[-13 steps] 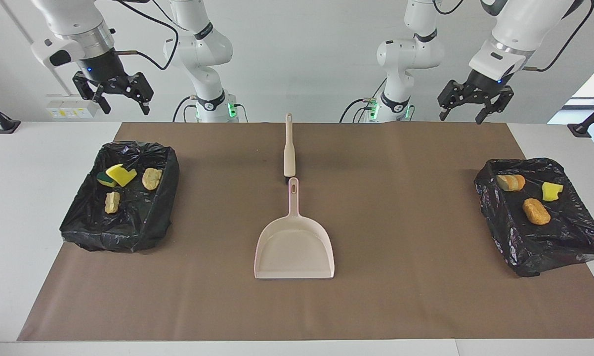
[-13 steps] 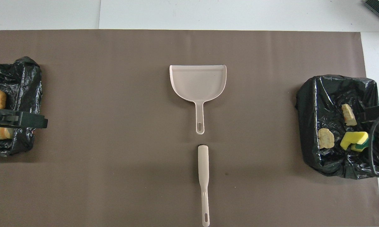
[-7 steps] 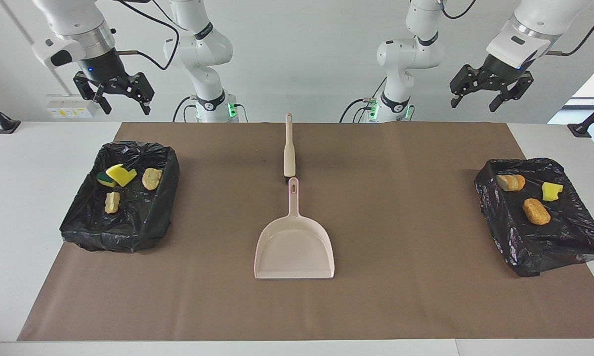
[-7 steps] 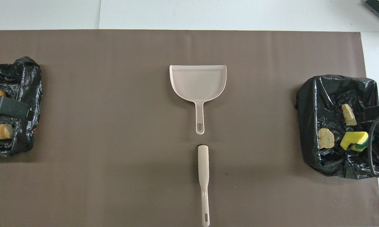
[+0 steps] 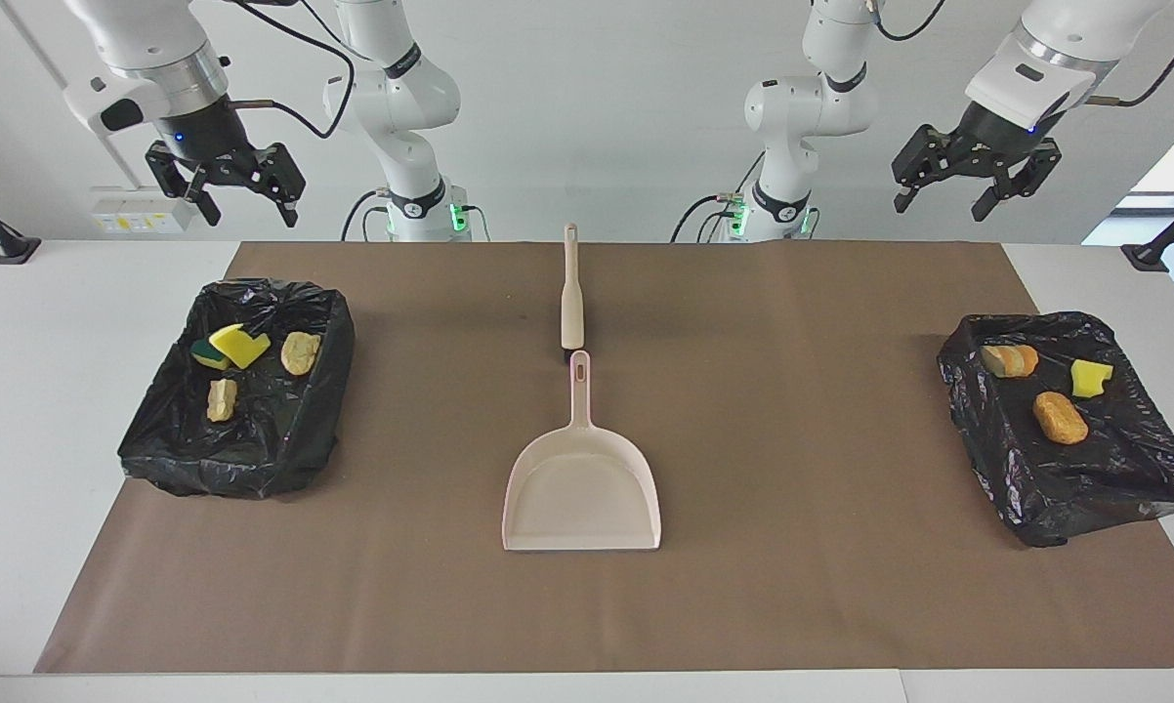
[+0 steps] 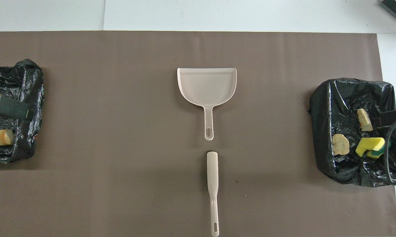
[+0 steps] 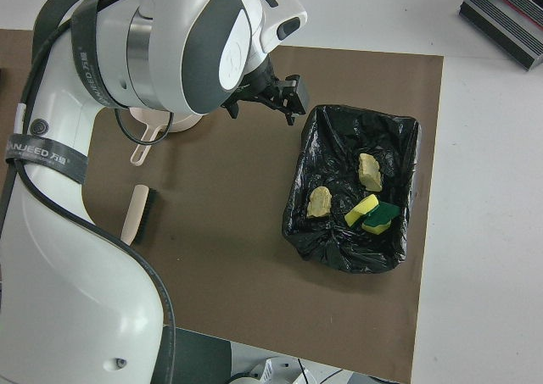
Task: Sweep and dump trash in bin
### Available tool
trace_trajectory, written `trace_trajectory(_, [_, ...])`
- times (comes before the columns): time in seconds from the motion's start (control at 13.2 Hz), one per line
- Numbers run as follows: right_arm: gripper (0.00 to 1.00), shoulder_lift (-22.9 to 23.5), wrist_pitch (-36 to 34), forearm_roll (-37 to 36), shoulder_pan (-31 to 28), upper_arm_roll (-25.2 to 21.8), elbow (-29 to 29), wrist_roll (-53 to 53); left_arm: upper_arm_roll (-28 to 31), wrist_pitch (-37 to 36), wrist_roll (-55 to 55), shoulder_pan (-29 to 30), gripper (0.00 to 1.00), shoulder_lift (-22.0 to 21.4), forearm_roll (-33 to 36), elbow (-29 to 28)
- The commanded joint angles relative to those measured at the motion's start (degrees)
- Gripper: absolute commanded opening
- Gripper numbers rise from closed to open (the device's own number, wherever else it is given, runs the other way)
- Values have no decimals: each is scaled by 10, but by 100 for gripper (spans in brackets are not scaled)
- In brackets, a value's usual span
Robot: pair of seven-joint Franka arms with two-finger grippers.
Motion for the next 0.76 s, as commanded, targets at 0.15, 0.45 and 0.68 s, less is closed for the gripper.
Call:
trace_trajectory(0.15, [100,-2,-4,5,-6,5,-3,-15,8,-17,9,-15,100,0,28,12])
trace_trajectory(0.45, [100,-2,-4,5,-6,5,-3,-14,24,-22,12,-32,100,-7,29,11])
trace_trajectory(0.68, [100,-2,-4,5,-6,5,-3,-14,24,-20,13,-25,100,-9,24,-1])
